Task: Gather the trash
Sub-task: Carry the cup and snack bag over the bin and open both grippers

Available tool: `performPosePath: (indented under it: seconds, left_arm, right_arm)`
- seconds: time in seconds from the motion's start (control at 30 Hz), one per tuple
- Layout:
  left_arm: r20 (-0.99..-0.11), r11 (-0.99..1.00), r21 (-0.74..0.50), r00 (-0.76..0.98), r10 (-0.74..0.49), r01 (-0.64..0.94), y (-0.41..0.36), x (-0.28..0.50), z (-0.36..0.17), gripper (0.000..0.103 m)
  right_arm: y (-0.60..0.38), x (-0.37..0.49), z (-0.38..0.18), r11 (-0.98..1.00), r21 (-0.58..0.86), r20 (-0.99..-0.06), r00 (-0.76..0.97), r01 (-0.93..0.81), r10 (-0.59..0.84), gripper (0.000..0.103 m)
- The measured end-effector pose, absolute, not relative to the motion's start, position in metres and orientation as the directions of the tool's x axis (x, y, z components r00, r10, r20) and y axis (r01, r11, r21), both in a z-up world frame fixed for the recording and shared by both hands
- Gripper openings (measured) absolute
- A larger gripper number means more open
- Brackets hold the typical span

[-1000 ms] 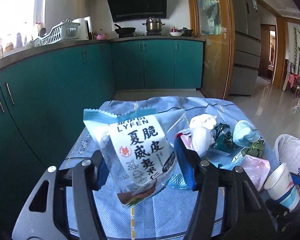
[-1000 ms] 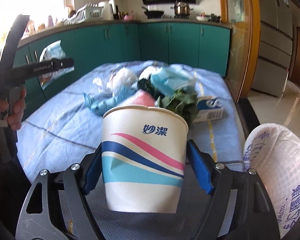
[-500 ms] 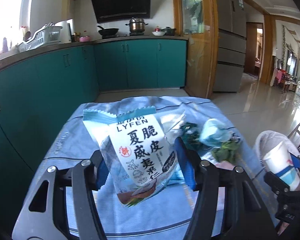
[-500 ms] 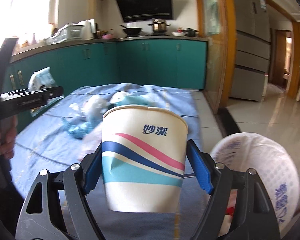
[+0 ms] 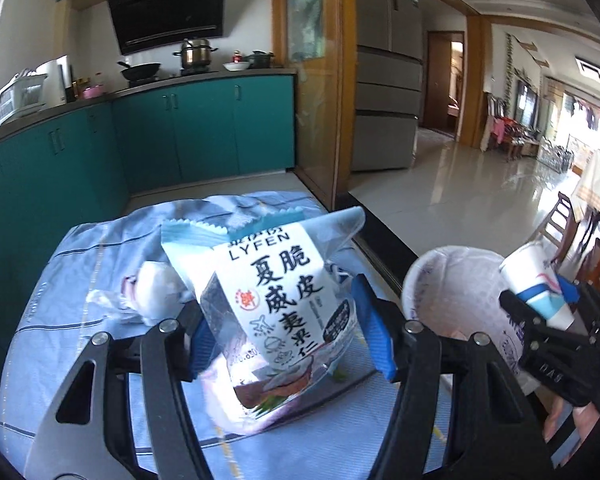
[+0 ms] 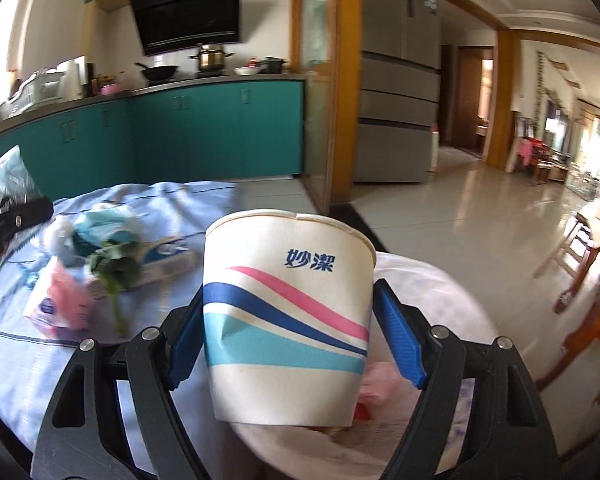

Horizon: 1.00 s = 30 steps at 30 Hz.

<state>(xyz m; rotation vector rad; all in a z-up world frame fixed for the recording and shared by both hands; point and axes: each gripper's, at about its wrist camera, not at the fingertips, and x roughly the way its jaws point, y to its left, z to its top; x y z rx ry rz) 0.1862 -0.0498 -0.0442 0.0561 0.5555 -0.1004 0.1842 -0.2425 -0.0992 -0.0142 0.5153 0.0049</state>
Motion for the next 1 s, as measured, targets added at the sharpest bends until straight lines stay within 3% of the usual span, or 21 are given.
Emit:
performPosePath:
  seconds: [0.5, 0.9, 1.0]
  left_arm:
    - [-0.607, 0.936, 0.003, 0.745, -0.277, 0.351, -0.158, 0.186, -0.083, 0.066]
    - [-0.677, 0.899, 0.012, 0.665, -0.315, 0.438, -0.229, 0.204, -0.130, 0.066]
    - [-0.685, 0.896, 0.029, 0.662, -0.305, 0.443, -0.238, 0.206, -0.137, 0.072]
  right_arm:
    - [-0.344, 0.146, -0.099, 0.985, 0.097, -0.485, 0.871, 0.142, -0.078, 0.078]
    - [-0.366, 0.140, -0.103, 0.969, 0.149, -0.496, 0.863, 0.194, -0.097, 0.078]
    - [-0.367, 0.142, -0.104, 0.969, 0.146, -0.502, 0.859, 0.197, -0.100, 0.078]
